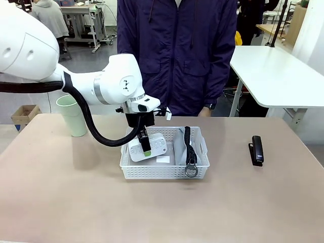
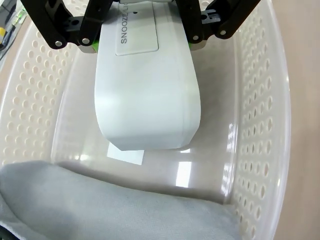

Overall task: Efficiently arrange items inside the basket to fit them all.
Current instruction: Pick up the Digital clock and place it inside the Organizing basket.

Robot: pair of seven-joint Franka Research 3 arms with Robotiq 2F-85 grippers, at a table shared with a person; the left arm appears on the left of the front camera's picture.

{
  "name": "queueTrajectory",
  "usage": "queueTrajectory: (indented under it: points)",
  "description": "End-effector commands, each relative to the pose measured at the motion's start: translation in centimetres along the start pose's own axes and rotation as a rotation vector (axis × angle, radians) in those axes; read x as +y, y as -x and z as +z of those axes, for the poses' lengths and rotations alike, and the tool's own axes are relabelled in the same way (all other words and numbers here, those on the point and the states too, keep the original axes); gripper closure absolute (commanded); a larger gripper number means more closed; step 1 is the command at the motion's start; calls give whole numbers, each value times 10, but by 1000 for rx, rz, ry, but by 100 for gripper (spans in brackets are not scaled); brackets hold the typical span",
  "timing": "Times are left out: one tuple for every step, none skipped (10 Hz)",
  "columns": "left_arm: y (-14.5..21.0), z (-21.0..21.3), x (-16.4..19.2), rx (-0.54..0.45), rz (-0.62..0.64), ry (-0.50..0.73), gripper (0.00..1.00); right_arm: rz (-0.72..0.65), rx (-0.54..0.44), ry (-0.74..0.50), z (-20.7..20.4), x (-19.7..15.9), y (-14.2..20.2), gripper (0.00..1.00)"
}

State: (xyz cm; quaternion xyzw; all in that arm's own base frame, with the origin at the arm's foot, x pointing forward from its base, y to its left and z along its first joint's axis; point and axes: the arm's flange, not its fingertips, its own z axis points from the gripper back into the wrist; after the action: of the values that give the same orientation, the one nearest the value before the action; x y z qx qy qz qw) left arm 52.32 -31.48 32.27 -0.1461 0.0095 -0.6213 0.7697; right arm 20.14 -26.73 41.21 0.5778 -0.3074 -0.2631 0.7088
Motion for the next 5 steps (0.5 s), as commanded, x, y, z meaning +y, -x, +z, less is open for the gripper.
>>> queueTrajectory:
  points:
    - [6,0,-2,-13,-44,23,46,24,-9,-12,0,2,-1,0]
    - [5,0,-3,-17,-51,24,46,24,-9,-12,0,2,-1,0]
    - [4,0,-3,-28,-49,36,15,24,-9,-12,0,2,-1,0]
    - [4,0,-3,-32,-43,45,0,24,-9,-12,0,2,-1,0]
    - [3,0,-3,-39,-38,46,0,24,-9,-12,0,2,-1,0]
